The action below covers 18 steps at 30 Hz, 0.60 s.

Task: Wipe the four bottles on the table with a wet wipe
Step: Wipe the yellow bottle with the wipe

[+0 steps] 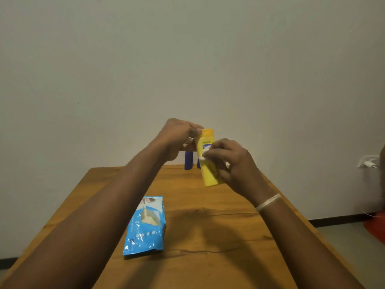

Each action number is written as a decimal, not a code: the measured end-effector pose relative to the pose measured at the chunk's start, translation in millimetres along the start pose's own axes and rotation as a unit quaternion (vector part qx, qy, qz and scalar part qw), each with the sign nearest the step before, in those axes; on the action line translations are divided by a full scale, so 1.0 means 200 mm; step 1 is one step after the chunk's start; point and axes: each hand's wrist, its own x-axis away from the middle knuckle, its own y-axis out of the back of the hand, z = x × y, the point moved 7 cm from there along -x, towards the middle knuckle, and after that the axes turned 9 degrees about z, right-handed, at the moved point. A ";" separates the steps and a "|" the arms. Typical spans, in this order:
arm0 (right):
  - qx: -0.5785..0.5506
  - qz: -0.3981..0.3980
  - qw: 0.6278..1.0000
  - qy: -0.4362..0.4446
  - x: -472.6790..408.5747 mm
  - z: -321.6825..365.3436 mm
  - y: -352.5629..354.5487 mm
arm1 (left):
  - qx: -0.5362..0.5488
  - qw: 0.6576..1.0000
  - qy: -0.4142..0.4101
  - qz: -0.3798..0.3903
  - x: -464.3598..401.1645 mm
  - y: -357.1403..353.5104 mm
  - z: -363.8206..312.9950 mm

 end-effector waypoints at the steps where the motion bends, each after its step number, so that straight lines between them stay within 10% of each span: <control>1: -0.020 0.002 1.000 -0.007 0.06 -0.01 -0.03 | 0.011 1.000 0.000 -0.013 -0.01 0.05 -0.01; 10: -0.394 -0.162 0.884 -0.191 0.00 -0.20 0.00 | -0.011 0.991 -0.075 0.109 0.01 -0.02 0.08; 18: -0.601 -0.095 0.759 -0.233 0.26 -0.19 -0.24 | 0.076 0.986 -0.128 0.070 0.01 0.11 0.01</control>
